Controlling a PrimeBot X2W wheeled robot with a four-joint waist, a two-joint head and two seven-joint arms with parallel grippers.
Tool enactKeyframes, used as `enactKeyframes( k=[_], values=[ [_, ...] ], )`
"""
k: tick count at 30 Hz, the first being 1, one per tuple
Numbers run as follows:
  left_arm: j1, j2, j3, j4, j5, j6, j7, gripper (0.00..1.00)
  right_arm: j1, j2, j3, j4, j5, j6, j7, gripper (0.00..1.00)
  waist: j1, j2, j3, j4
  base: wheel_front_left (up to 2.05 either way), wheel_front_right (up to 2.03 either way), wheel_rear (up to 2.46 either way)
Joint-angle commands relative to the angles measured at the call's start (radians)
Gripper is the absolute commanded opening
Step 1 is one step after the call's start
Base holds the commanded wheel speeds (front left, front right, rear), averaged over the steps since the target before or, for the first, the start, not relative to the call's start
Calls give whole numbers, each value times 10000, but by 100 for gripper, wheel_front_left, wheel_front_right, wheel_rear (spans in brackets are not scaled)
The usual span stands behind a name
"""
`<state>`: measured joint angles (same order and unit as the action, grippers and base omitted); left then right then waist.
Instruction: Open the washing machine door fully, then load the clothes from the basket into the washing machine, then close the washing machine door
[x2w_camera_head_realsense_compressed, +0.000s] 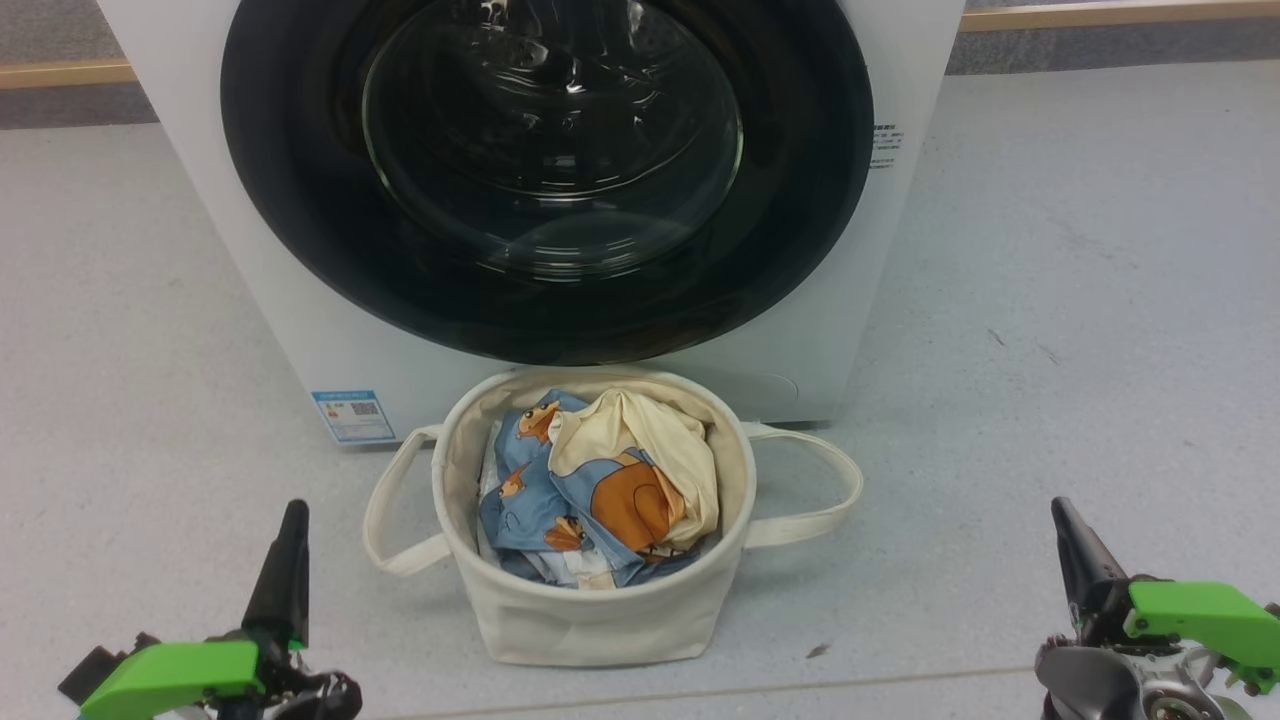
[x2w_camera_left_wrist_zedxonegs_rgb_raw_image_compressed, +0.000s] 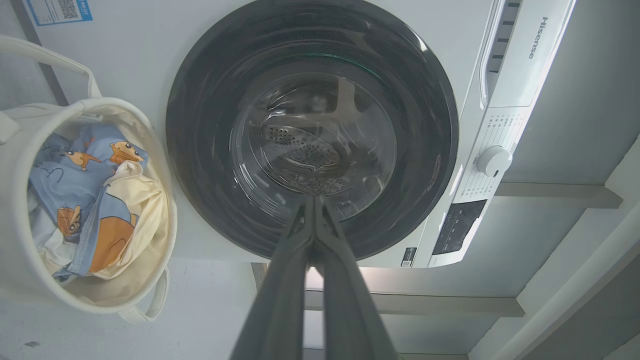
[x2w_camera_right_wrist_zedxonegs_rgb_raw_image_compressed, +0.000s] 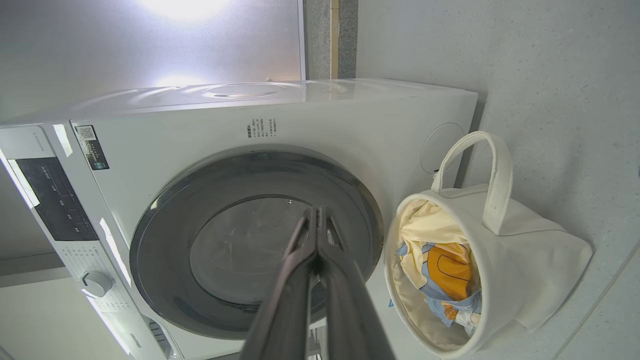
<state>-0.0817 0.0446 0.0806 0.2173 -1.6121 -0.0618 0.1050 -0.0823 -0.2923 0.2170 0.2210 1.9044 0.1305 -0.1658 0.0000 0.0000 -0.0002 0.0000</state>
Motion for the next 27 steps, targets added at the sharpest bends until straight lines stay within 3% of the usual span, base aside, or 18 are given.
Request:
enactKeyframes(
  k=[1, 3, 4, 20, 27],
  values=[
    [-227, 61, 343, -383, 36, -78, 72, 0, -399, -258, 161, -340, 60, 2, -53, 0, 0, 0, 0, 0, 0, 0, 0],
    [-227, 61, 343, -383, 36, -78, 72, 0, -399, -258, 161, -340, 60, 2, -53, 0, 0, 0, 0, 0, 0, 0, 0],
    [0, 0, 0, 0, 0, 0, 0, 100, 0, 0, 0, 0, 0, 0, 0, 100, 0, 0, 0, 0, 0, 0, 0],
    [-183, 48, 122, 502, 54, -13, -199, 100, -255, 375, -204, 460, -299, 2, -88, 100, 1, 0, 3, 67, 0, 0, 0],
    [-264, 273, -123, 587, 803, -55, -562, 100, -411, 362, -97, 503, -972, 2, -152, 100, 1, 0, -1, 97, 0, 0, 0]
  ],
)
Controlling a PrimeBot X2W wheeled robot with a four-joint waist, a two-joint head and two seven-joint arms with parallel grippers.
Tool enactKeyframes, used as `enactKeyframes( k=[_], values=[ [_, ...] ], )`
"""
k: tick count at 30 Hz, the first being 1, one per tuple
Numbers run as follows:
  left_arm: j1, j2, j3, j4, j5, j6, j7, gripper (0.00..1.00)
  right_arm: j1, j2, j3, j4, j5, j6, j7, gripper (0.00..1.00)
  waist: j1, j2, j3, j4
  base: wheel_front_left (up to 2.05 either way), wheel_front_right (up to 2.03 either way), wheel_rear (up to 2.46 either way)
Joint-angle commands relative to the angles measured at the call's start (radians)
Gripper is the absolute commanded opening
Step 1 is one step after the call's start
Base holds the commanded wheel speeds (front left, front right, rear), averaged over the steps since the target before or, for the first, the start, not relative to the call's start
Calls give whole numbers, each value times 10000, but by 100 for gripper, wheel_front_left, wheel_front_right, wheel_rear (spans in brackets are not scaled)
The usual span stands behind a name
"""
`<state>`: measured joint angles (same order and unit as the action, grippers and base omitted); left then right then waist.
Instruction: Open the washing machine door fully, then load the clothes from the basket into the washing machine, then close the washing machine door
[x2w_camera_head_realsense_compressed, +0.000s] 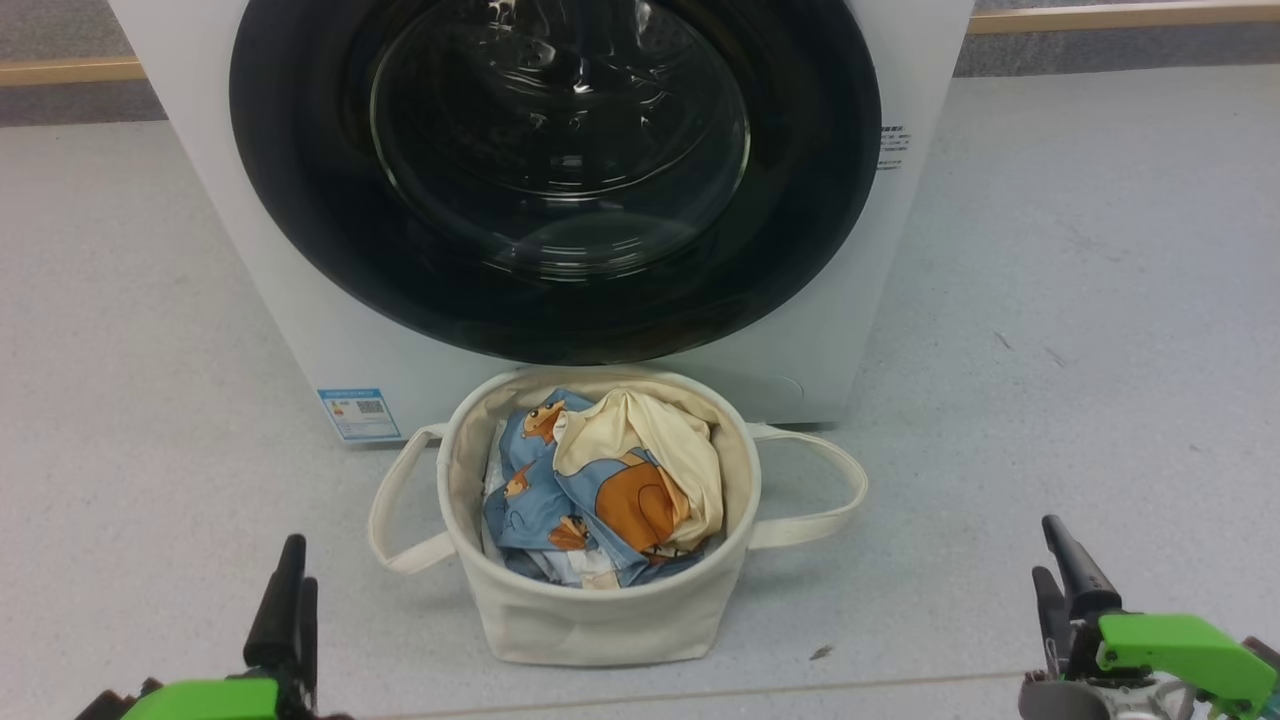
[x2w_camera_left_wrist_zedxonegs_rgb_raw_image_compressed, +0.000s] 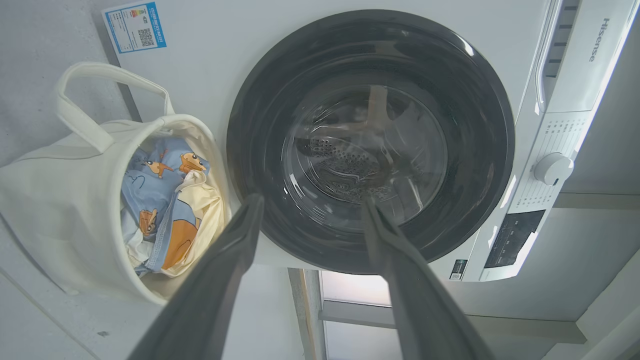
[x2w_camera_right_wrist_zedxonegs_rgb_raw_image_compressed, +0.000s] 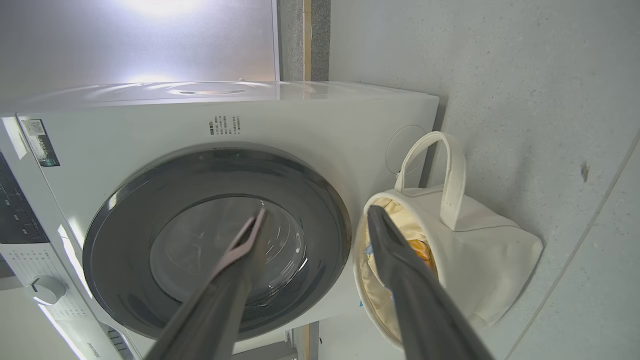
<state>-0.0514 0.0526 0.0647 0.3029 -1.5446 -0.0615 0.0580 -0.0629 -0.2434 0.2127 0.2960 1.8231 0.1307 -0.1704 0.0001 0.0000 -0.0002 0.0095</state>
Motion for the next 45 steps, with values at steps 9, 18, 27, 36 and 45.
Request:
enactKeyframes(
  k=[9, 18, 27, 36, 45],
  values=[
    [-721, 417, -260, -312, 1494, -46, -392, 100, -761, -134, 114, -770, -2057, 0, -176, 100, -1, 0, 13, 58, 0, 0, 0],
    [-706, 534, -313, -693, 3412, -99, -657, 100, -882, -152, 353, -994, -3856, 0, -245, 100, -1, 0, 18, 113, 0, 0, 0],
    [-759, 492, -179, -649, 4644, -118, -920, 100, -1051, -104, 421, -966, -5374, 0, -314, 100, -1, 0, 5, 163, 0, 0, 0],
    [-888, 502, -84, -463, 5717, -217, -1183, 100, -1242, -55, 517, -1039, -6629, 0, -384, 100, -1, 0, 6, 217, 0, 0, 0],
    [-1040, 541, -7, -232, 6757, -300, -1446, 100, -1416, 22, 545, -989, -7829, 0, -453, 100, -1, 0, -3, 286, 0, 0, 0]
  ],
)
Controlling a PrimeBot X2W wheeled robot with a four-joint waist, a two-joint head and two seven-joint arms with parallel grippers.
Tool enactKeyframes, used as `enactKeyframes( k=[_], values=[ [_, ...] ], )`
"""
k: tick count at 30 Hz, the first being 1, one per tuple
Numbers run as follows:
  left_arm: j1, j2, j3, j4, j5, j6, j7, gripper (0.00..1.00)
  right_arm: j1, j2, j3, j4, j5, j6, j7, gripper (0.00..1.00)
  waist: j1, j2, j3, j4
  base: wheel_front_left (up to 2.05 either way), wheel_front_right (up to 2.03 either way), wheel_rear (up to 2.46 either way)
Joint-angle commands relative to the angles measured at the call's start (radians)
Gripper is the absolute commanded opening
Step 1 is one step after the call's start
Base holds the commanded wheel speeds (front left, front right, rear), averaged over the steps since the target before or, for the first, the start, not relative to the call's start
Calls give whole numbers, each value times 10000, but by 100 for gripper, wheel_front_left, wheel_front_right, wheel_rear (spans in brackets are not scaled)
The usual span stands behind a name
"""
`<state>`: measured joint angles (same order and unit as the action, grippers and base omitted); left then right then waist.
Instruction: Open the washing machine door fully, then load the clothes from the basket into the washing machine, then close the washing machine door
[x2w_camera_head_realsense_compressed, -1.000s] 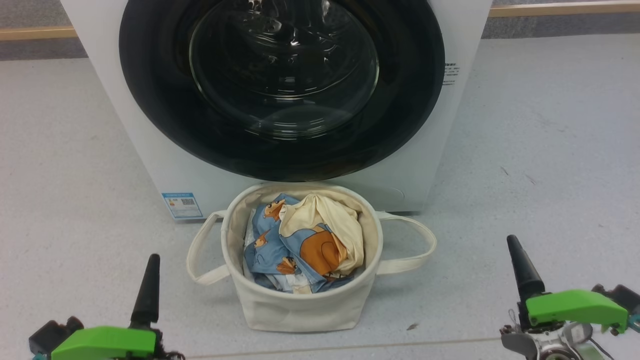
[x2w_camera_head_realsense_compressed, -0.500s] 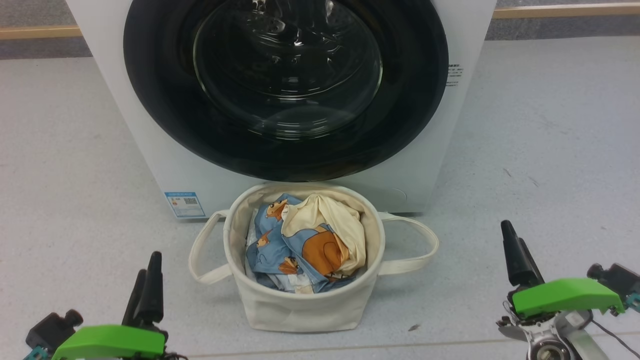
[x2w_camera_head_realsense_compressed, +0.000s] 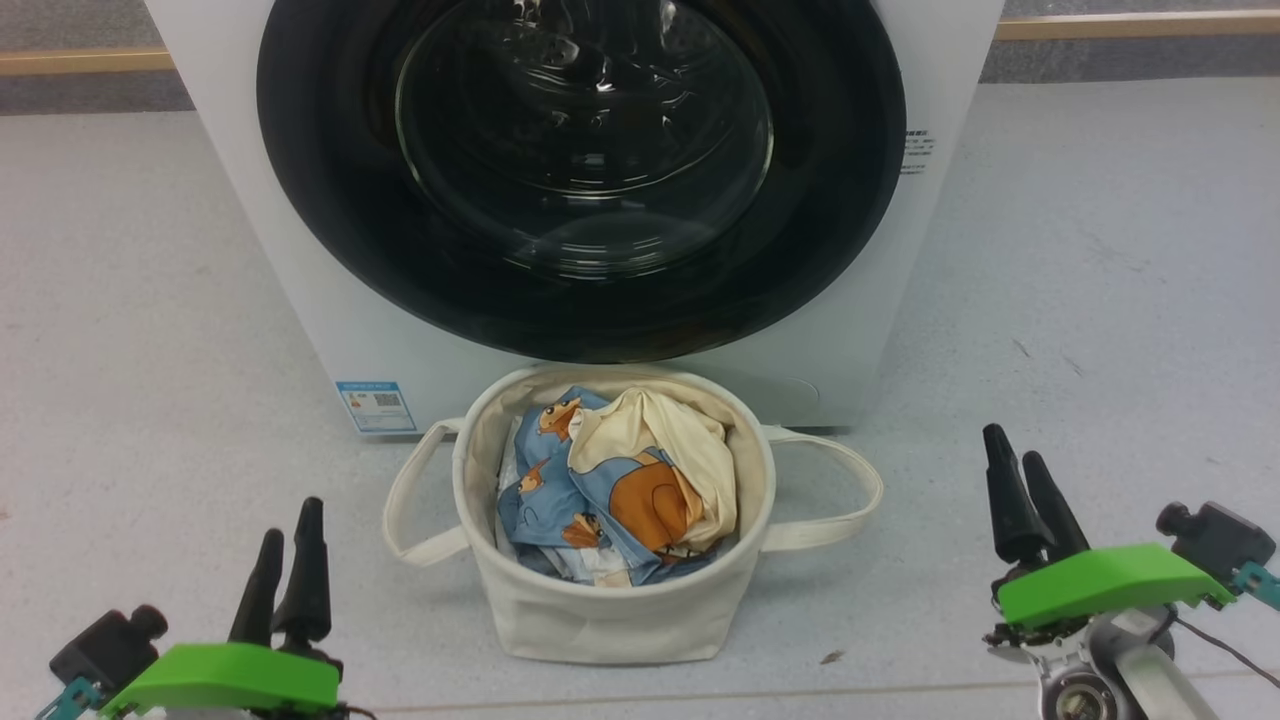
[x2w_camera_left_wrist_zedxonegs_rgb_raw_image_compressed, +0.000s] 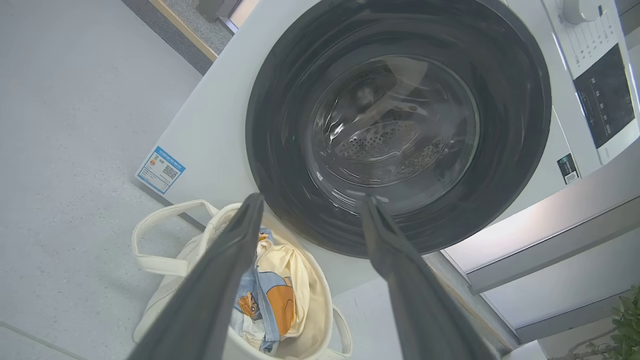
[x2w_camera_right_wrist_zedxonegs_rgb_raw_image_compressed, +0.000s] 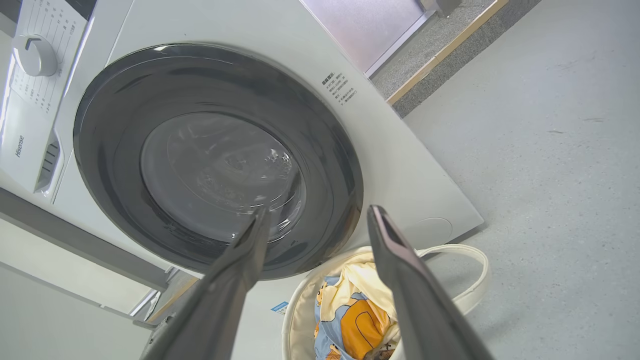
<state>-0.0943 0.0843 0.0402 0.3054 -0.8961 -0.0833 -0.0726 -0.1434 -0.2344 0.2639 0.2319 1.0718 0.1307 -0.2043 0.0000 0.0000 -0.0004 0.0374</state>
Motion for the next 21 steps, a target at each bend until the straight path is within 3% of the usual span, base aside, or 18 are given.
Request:
enactKeyframes(
  k=[1, 21],
  values=[
    [-629, 232, 250, -239, 387, -89, -170, 100, -631, -55, 38, -343, -450, 0, -121, 100, 0, 0, -2, 15, 0, 0, 0],
    [-918, 409, 337, 271, 2405, -236, -725, 100, -981, 87, 201, -300, -2887, 0, -267, 100, 0, 0, -45, 140, 0, 0, 0]
  ],
)
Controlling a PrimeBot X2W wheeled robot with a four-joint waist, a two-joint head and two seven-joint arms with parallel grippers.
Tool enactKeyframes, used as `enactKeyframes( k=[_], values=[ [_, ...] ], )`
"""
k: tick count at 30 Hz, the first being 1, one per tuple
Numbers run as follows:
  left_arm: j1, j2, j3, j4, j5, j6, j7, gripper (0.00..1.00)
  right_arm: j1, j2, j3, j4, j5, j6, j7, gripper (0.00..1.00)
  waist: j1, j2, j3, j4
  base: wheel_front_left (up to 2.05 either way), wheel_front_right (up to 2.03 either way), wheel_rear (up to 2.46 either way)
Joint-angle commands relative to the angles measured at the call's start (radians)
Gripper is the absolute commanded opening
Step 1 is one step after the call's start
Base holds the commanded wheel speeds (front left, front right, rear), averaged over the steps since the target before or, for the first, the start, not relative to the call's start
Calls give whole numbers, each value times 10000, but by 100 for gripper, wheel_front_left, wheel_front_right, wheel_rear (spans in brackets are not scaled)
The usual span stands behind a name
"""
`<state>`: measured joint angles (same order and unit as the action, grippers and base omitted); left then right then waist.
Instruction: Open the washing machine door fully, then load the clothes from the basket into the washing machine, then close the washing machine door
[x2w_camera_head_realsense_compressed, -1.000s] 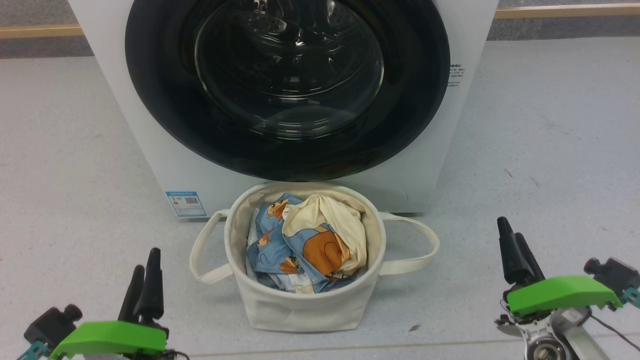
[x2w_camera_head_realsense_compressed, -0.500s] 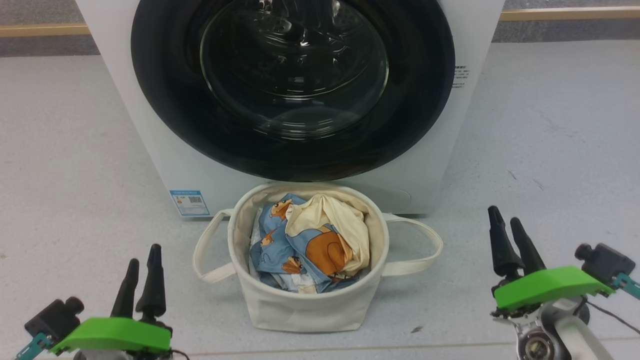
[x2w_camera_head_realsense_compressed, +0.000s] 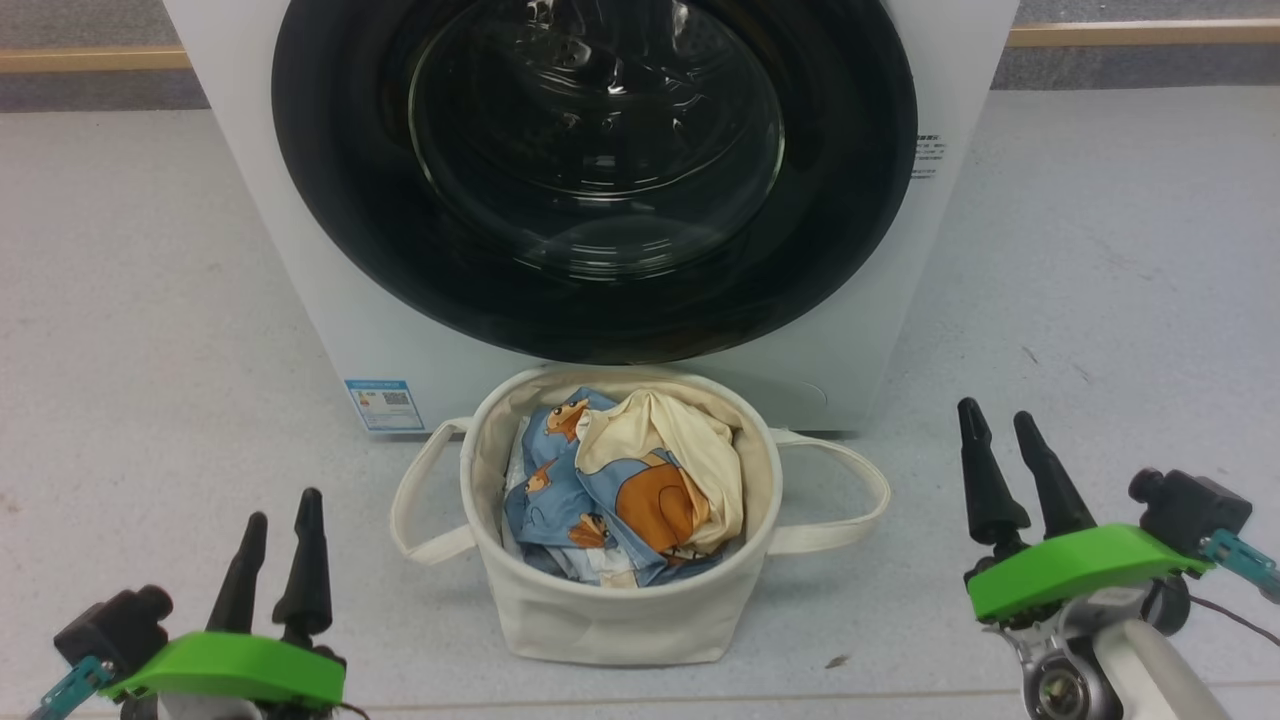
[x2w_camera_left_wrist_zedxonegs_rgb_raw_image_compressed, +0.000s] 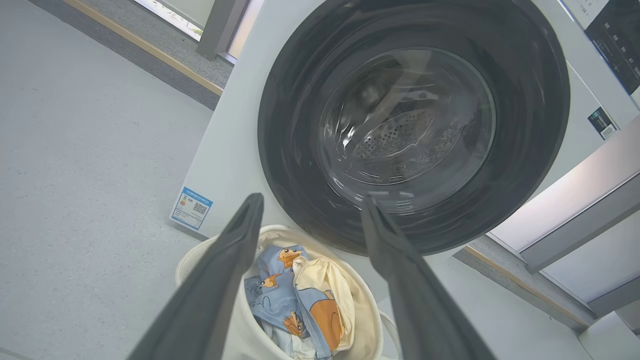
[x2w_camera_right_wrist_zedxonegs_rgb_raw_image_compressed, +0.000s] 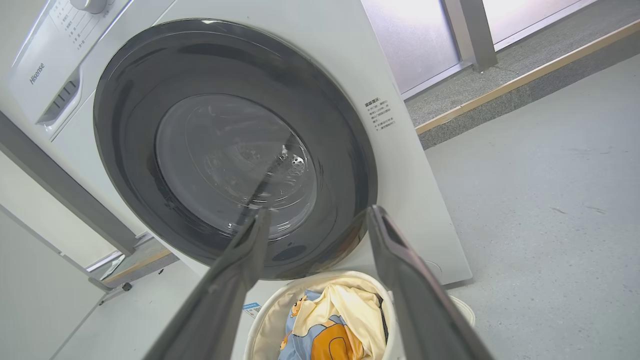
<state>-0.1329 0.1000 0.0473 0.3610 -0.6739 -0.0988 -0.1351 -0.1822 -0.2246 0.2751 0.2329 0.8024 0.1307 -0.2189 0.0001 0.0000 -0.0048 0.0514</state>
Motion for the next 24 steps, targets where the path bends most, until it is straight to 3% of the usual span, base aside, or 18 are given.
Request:
enactKeyframes(
  k=[1, 24],
  values=[
    [-552, 249, 294, -243, 269, -86, -129, 100, -610, -5, 92, -294, -301, 0, -129, 100, 0, 0, -3, 5, 0, 0, 0],
    [-1000, 451, 547, 248, 2916, -219, -831, 100, -1110, 121, 228, 3, -3344, 0, -314, 100, 0, 0, 23, 164, 0, 0, 0]
  ],
)
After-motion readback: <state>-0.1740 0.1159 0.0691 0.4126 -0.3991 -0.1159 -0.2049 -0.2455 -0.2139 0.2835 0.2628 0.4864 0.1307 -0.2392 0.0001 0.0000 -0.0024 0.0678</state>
